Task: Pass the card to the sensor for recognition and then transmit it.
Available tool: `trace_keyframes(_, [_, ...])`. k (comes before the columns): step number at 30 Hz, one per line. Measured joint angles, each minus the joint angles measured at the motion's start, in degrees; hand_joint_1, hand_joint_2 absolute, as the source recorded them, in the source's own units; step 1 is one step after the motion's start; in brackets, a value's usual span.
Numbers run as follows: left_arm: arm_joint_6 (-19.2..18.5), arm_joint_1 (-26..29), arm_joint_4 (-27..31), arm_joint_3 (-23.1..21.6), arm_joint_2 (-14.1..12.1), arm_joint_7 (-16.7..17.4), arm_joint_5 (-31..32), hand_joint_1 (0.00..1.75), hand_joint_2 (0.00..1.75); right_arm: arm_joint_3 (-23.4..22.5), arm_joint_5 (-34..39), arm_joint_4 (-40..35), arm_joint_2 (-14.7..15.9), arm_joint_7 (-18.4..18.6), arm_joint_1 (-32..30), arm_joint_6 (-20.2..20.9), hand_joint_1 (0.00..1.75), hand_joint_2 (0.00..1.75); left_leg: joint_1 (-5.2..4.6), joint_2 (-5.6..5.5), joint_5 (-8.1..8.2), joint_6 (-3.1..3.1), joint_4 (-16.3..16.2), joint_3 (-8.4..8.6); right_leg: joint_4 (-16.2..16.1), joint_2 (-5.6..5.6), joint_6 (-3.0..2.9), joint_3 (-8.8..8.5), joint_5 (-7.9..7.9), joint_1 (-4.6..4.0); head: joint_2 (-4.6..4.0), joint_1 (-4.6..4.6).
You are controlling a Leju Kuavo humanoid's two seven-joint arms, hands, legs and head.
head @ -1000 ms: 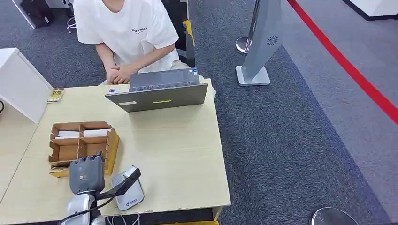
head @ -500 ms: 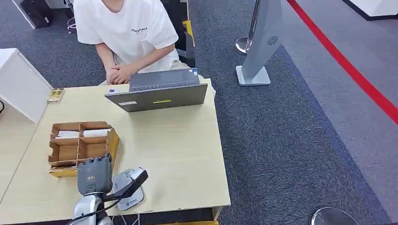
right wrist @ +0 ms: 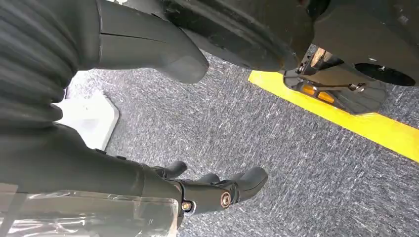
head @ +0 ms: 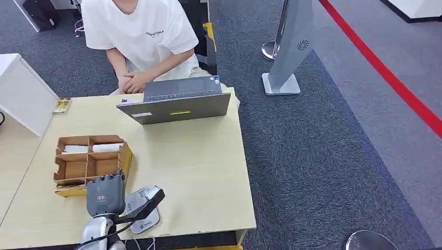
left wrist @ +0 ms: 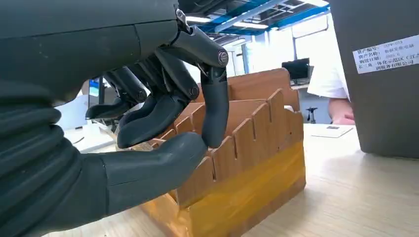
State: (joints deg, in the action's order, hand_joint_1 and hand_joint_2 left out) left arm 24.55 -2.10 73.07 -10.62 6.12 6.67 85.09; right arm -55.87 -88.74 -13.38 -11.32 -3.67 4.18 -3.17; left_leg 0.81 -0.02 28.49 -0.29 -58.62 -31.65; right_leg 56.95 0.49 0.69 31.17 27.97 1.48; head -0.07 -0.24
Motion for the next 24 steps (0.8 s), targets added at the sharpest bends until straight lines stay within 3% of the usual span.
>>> trace_keyframes(12, [-2.45, 1.53, 3.08, -2.3, 1.07, -1.02, 0.0, 1.75, 1.75, 0.0, 0.04, 0.0, 0.0, 0.04, -0.01, 0.0, 0.0, 1.75, -0.01, 0.0, 0.0, 0.0, 0.0, -0.01, -0.01, 0.0, 0.0, 0.0, 0.0, 0.0, 0.02, 0.0])
trace_keyframes(13, [-2.66, 1.75, 3.73, -2.84, 1.05, -0.1, 0.0, 0.0, 1.75, -0.02, 0.04, 0.0, 0.0, 0.04, -0.01, -0.02, 0.0, 1.75, -0.01, 0.0, 0.01, 0.0, 0.0, -0.01, -0.01, 0.0, 0.0, 0.0, 0.0, 0.0, 0.02, 0.0])
trace_keyframes(17, [-3.43, 1.85, 5.51, -4.46, 0.24, 4.44, 0.0, 0.0, 1.75, -0.07, 0.04, 0.0, 0.0, 0.04, -0.02, -0.11, 0.0, 1.75, 0.0, 0.0, 0.0, 0.0, 0.0, 0.01, -0.01, 0.0, 0.0, 0.0, 0.0, 0.0, 0.02, 0.0])
trace_keyframes(24, [-3.96, 1.89, 7.32, -5.79, -0.92, 5.42, 0.0, 0.0, 1.75, -0.24, 0.04, 0.0, 0.04, 0.04, -0.06, -0.11, 0.0, 1.75, 0.0, 0.0, -0.01, 0.01, 0.0, 0.0, 0.01, 0.0, 0.0, 0.0, 0.0, 0.0, 0.0, 0.0])
